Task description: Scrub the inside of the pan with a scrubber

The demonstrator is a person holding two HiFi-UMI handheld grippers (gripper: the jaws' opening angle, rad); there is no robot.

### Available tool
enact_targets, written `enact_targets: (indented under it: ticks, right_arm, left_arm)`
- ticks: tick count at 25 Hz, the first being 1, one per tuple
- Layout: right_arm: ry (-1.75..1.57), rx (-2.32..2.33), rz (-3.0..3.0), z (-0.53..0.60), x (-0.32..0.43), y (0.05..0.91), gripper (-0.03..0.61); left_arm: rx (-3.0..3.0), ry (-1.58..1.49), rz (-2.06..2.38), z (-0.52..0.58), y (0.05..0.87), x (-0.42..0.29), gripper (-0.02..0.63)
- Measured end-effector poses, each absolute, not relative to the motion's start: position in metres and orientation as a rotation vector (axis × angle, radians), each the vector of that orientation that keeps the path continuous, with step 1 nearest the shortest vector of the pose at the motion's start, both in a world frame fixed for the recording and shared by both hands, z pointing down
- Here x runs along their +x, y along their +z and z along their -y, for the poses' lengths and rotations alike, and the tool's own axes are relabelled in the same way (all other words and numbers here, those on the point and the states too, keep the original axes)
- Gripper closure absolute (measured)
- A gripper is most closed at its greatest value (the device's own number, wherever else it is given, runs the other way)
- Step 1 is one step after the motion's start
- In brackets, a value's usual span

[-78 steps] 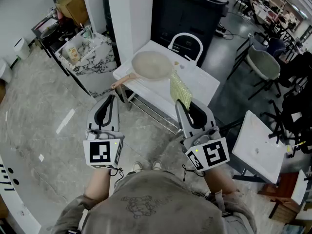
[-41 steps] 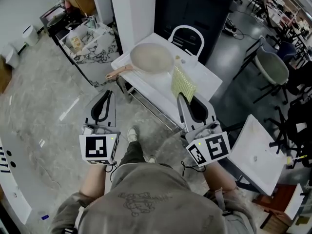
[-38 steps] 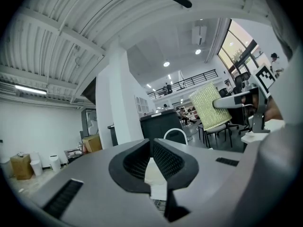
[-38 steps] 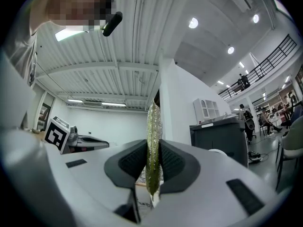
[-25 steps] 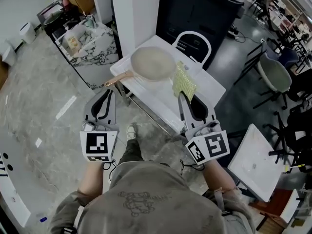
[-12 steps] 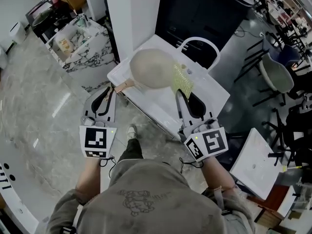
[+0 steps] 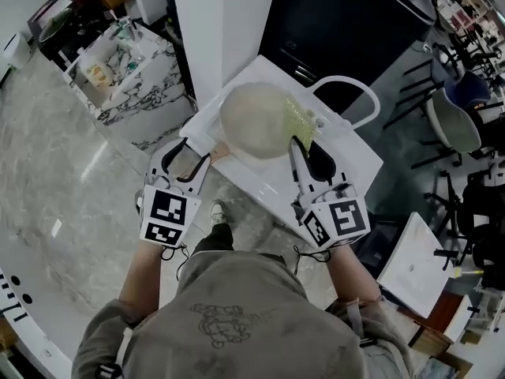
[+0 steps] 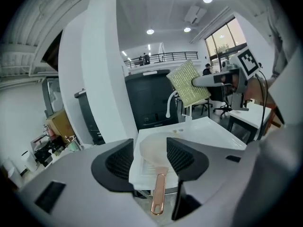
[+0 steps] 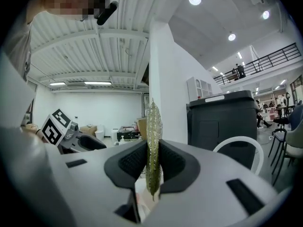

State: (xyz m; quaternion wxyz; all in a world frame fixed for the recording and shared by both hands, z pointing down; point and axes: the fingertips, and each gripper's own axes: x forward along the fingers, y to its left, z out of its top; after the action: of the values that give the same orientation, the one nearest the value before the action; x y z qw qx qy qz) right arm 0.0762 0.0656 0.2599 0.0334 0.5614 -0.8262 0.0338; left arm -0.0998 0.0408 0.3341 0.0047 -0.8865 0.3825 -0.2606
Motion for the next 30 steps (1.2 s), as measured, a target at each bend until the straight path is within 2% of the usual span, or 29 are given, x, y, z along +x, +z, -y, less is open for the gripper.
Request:
enact_targets:
  ticks: [5,15,30]
  right_arm:
    - [0.083,1.758,2.431,-0.022,0.071,0.28,0.506]
    - [0.163,1.723,2.285,0.035,0.08,0.343,0.506]
    - [0.315,1.593,2.207,0.124,0.105,0.452,0.506]
  left_arm:
    - [-2.861,-0.975,-1.007,-0.018,0.366,-0.097,0.374]
    - [-2.91,-1.274,-0.656,-0.007,0.436,-0.08,0.357]
    - [-2.854,-1.728,-0.545,0.0,0.526,-0.065,0.354]
